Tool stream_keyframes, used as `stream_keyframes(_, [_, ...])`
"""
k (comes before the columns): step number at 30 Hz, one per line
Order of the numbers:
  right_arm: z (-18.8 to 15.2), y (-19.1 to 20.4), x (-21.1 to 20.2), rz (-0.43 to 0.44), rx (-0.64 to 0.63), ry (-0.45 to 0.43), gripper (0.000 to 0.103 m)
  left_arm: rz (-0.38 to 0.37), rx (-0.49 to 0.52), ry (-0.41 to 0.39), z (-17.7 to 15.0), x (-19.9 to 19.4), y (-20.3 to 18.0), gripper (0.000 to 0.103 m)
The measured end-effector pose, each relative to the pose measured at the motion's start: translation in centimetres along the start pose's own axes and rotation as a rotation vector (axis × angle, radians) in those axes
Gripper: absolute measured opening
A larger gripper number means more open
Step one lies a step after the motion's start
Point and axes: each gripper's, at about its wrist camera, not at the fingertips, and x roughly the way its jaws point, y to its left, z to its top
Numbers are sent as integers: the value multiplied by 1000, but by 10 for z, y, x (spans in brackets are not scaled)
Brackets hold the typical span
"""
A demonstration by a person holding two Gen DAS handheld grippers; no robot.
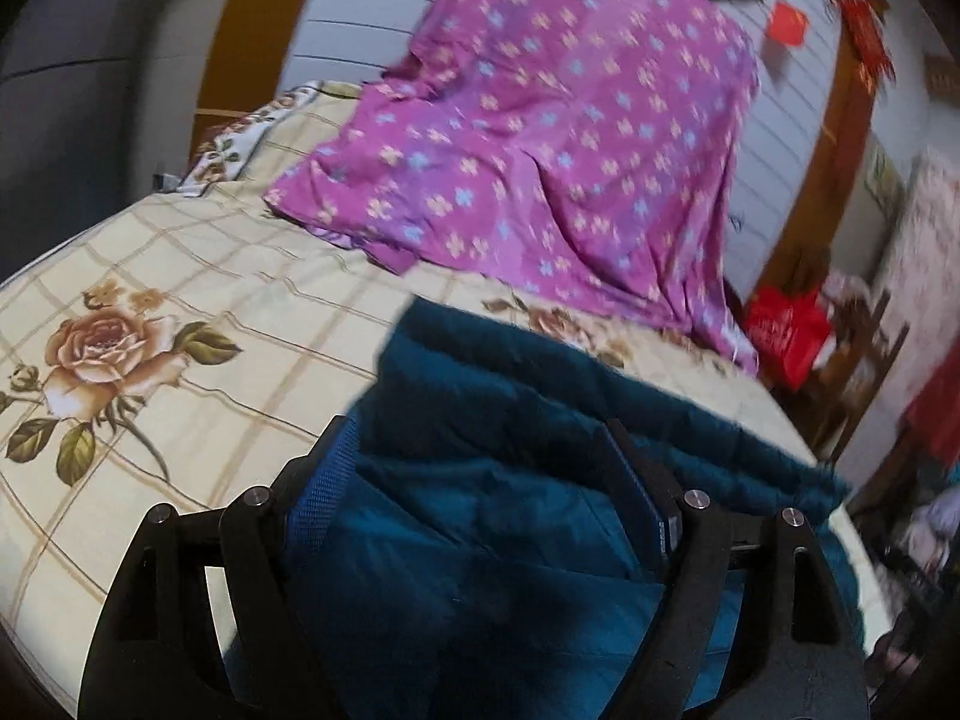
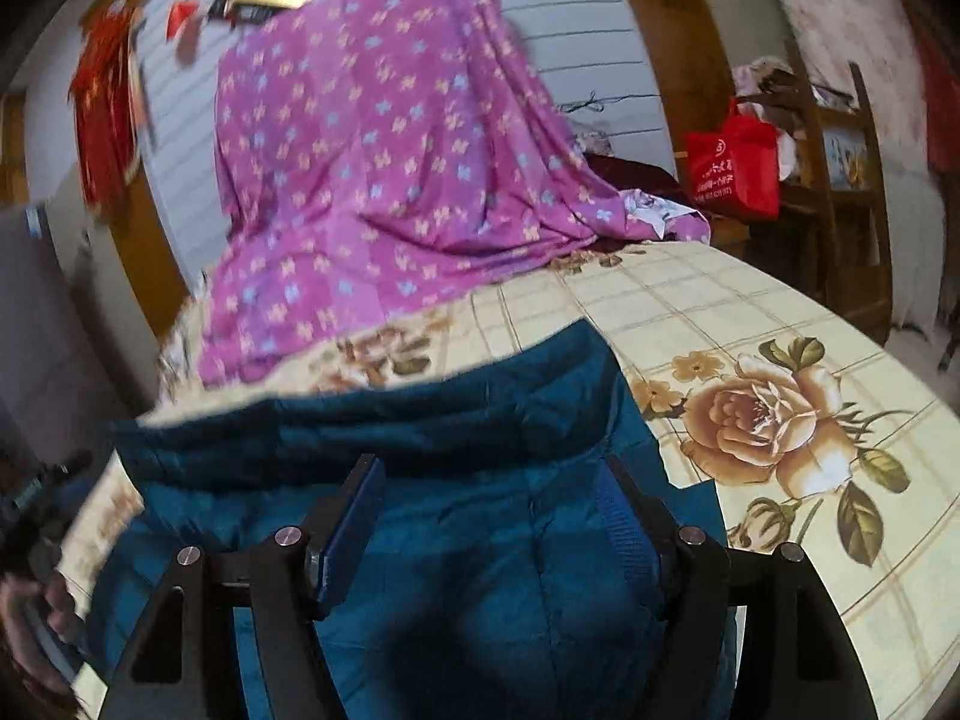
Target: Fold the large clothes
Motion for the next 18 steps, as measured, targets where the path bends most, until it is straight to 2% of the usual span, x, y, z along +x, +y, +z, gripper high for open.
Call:
stream_keyframes(2, [3,2,9,-1,6,33,71,-7,41,46,-2,12,-16,81])
stream_keyframes(3, [6,3,15,3,18,61,76,-10,59,82,-2,21,-24,81])
stream_keyframes(4, [9,4,23,8,29,99,93,-21,104,162,-5,38,-35,81])
stream_keyframes(5, [13,6,37,16,35,172,95,-14,134,211,-6,50,-43,81])
stream_keyframes(6, [16,7,49,23,43,232,95,35,193,262,-7,67,-53,81])
stream_keyframes(8, [23,6,74,0,55,305,95,110,275,312,-6,88,-63,81])
stream_keyframes(9, [25,6,89,-15,34,353,95,134,292,338,-3,102,-62,81])
stream_keyframes(11, [25,3,118,-38,1,435,96,242,313,345,-2,124,-53,81])
stream_keyframes(12, [22,0,130,-55,-15,466,96,301,317,357,-5,136,-43,81])
stream_keyframes(14, [15,-16,156,-64,7,507,99,331,274,364,-13,149,-22,83])
stream_keyframes(16, [13,-29,162,-26,49,478,101,302,172,341,-17,150,3,84])
stream_keyframes(18, [13,-33,167,-16,28,449,103,292,110,325,-18,150,15,84])
